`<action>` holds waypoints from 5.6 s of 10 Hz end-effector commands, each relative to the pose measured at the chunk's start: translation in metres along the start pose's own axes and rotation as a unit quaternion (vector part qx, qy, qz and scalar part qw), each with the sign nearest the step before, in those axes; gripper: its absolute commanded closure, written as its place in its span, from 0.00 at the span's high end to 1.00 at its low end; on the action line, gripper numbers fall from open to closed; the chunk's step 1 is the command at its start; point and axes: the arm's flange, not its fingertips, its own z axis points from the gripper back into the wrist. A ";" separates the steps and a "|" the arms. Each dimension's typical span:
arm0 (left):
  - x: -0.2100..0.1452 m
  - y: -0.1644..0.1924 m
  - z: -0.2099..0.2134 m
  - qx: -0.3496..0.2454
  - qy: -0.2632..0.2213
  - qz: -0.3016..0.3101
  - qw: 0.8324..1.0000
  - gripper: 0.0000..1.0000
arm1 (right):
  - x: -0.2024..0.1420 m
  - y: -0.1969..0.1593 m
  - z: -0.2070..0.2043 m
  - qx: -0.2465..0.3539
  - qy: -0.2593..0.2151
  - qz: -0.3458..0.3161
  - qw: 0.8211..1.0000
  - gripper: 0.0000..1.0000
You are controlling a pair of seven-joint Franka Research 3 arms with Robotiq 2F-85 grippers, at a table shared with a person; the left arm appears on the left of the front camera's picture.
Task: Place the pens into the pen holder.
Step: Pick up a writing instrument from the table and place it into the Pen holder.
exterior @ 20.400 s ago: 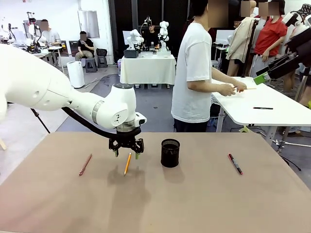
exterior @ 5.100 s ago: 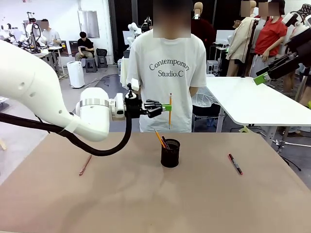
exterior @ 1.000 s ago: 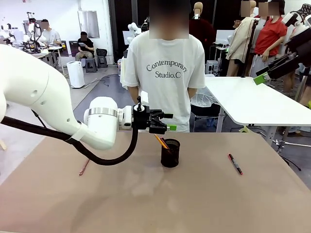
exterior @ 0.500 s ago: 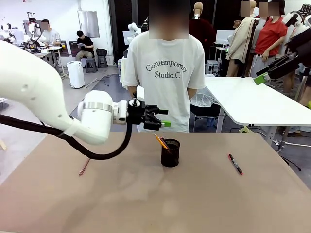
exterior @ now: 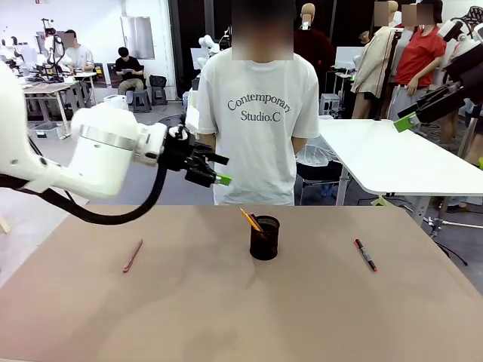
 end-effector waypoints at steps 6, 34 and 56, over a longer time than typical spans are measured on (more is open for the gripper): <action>-0.005 -0.002 0.083 0.176 0.256 0.152 0.938 1.00 | 0.001 0.001 -0.001 0.002 -0.006 0.003 1.000 1.00; -0.159 0.019 0.078 0.298 0.458 0.522 0.654 1.00 | 0.001 0.001 -0.001 0.002 -0.006 0.003 1.000 1.00; -0.220 0.056 0.036 0.280 0.471 0.518 0.656 0.32 | 0.001 0.001 -0.001 0.002 -0.006 0.003 1.000 1.00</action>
